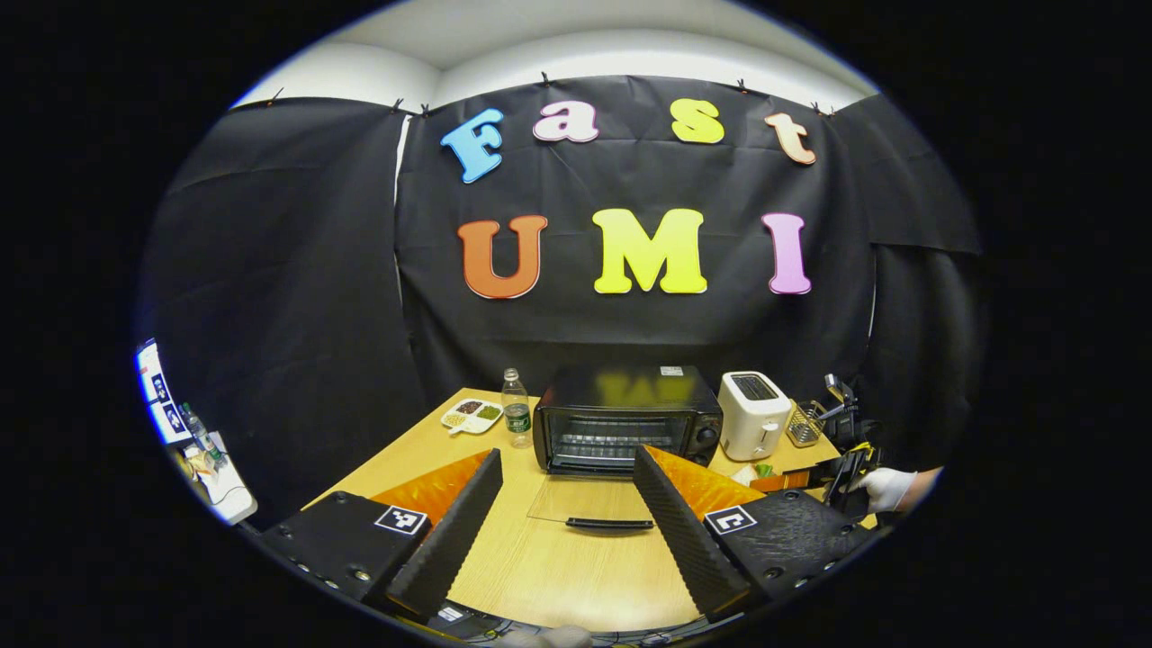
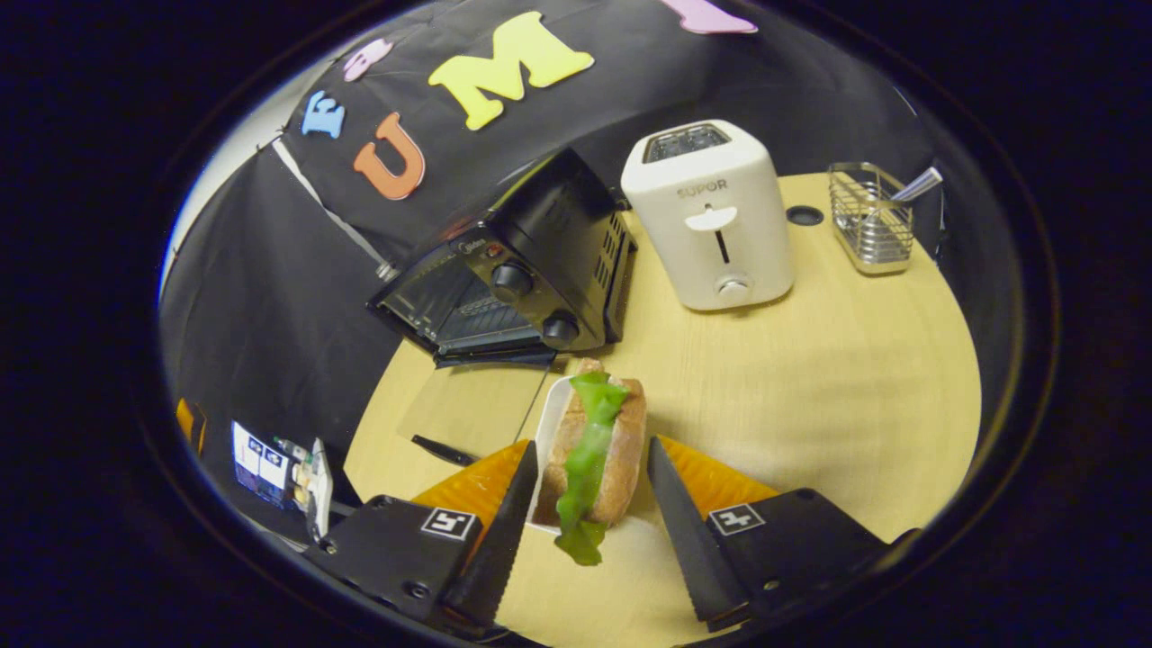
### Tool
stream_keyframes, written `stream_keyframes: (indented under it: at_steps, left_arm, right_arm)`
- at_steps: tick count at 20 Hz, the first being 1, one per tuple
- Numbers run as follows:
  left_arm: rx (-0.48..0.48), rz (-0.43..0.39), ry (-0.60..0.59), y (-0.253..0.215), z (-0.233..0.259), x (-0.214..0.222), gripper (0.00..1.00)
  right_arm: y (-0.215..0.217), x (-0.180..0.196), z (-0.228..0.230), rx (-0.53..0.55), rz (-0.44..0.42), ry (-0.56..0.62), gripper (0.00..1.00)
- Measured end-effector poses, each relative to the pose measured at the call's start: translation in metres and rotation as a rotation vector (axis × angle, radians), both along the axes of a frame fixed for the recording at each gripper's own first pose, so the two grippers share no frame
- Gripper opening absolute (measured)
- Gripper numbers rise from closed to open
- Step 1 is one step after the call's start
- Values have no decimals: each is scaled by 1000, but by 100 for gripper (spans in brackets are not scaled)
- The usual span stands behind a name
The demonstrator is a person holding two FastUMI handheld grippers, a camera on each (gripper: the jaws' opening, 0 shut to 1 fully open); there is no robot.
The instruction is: Open the electric oven with the left hand, put the food in, and close the electric oven.
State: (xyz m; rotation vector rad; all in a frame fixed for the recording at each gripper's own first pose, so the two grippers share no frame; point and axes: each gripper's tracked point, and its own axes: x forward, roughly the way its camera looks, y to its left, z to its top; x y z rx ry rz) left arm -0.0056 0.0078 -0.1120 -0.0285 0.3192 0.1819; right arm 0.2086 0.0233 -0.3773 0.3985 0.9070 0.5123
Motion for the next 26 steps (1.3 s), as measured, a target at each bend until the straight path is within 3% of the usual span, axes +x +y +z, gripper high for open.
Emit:
stream_keyframes:
  at_steps: [1,2,6,7,13,15,16,18,23,26]
  left_arm:
    - [9,15,2,1,1,3,96]
    - [14,27,8,0,-1,2,96]
    - [12,31,7,-1,-6,11,96]
    - [17,31,3,2,-7,13,96]
    - [32,30,-21,35,-7,15,96]
    - [26,15,-14,45,-8,16,96]
    - [34,10,-10,53,-8,15,96]
    - [45,-5,-31,65,-2,21,96]
    - [44,-121,-20,69,-5,36,96]
    - [81,-173,-14,77,-4,37,96]
  right_arm:
    - [2,1,-4,14,4,24,59]
    - [3,2,-3,29,12,36,51]
    - [5,-1,5,23,32,10,36]
    - [4,-2,10,14,24,0,43]
    - [20,-16,80,-24,-21,-175,43]
    - [41,-22,114,28,-74,-241,43]
    - [56,-25,127,75,-108,-267,38]
    - [86,-20,144,170,-187,-318,43]
    - [156,7,108,328,-428,-277,42]
    - [191,28,74,363,-542,-239,42]
